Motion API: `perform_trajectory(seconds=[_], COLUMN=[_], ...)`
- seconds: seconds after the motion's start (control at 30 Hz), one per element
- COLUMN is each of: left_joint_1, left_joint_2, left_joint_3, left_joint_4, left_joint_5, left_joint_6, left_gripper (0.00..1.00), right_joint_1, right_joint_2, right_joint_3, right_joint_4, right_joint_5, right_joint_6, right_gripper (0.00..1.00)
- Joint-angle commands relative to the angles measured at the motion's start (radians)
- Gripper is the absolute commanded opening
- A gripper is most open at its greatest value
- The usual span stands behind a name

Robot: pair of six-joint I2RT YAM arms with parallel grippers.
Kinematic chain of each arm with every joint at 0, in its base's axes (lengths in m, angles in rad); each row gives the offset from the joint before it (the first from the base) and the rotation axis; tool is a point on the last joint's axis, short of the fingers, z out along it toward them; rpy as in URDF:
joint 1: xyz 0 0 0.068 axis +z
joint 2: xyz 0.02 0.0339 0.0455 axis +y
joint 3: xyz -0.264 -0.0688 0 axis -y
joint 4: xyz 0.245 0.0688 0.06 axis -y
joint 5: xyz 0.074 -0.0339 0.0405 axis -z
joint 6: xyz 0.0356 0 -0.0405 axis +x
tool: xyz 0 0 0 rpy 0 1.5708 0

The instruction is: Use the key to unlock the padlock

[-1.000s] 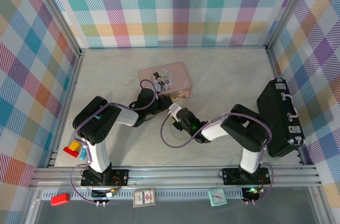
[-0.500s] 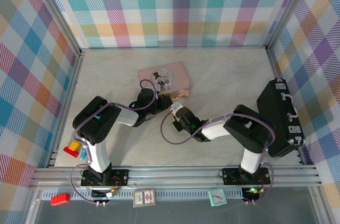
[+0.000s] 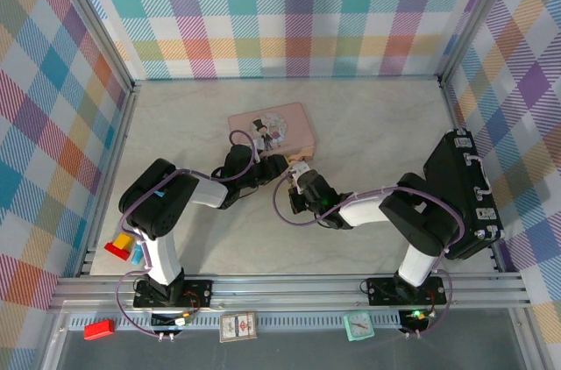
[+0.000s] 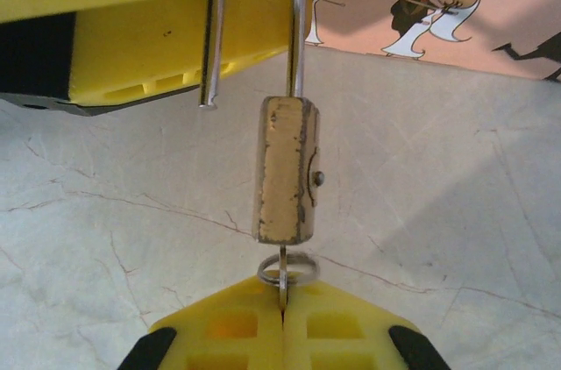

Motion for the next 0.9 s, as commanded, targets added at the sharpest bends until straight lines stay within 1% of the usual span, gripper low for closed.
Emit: perform_trajectory(seconds=[0.0, 0.2, 0.27, 0.33, 0.4, 0.5, 0.6, 0.7, 0.77, 0.87], left_joint_1=[0.002, 0.001, 0.001, 0.002, 0.003, 0.002, 0.001, 0.001, 0.001, 0.001], left_joint_2=[0.008, -0.112, -0.169, -0.231, -0.287, -0.362, -0.428, -0.464, -0.48, -0.497], left_joint_3=[-0.031, -0.05, -0.051, -0.065, -0.067, -0.073, -0.099, -0.096, -0.088, -0.08], left_joint_4=[-0.193, -0.381, -0.493, -0.562, -0.611, -0.644, -0.612, -0.594, -0.606, -0.631], left_joint_5=[0.02, -0.122, -0.199, -0.276, -0.327, -0.373, -0.392, -0.387, -0.397, -0.435], left_joint_6=[-0.066, -0.019, -0.001, 0.006, 0.027, 0.059, 0.086, 0.14, 0.173, 0.207], left_gripper=[0.45, 0.65, 0.69, 0.74, 0.75, 0.76, 0.79, 0.8, 0.8, 0.82], right_joint_1=[-0.004, -0.015, -0.015, -0.016, -0.017, -0.03, -0.044, -0.055, -0.066, -0.098], right_joint_2=[-0.017, -0.008, -0.001, 0.005, 0.01, 0.012, 0.02, 0.047, 0.059, 0.067], right_joint_3=[0.004, 0.006, 0.003, 0.002, 0.002, -0.007, 0.006, 0.054, 0.061, 0.068], right_joint_4=[0.003, -0.008, -0.002, -0.009, -0.016, -0.006, -0.016, -0.087, -0.098, -0.113], right_joint_5=[-0.044, -0.085, -0.086, -0.07, -0.048, -0.051, -0.09, -0.136, -0.161, -0.226], right_joint_6=[0.069, 0.149, 0.171, 0.189, 0.198, 0.215, 0.223, 0.231, 0.245, 0.291], right_gripper=[0.0, 0.0, 0.0, 0.0, 0.0, 0.0, 0.0, 0.02, 0.04, 0.11])
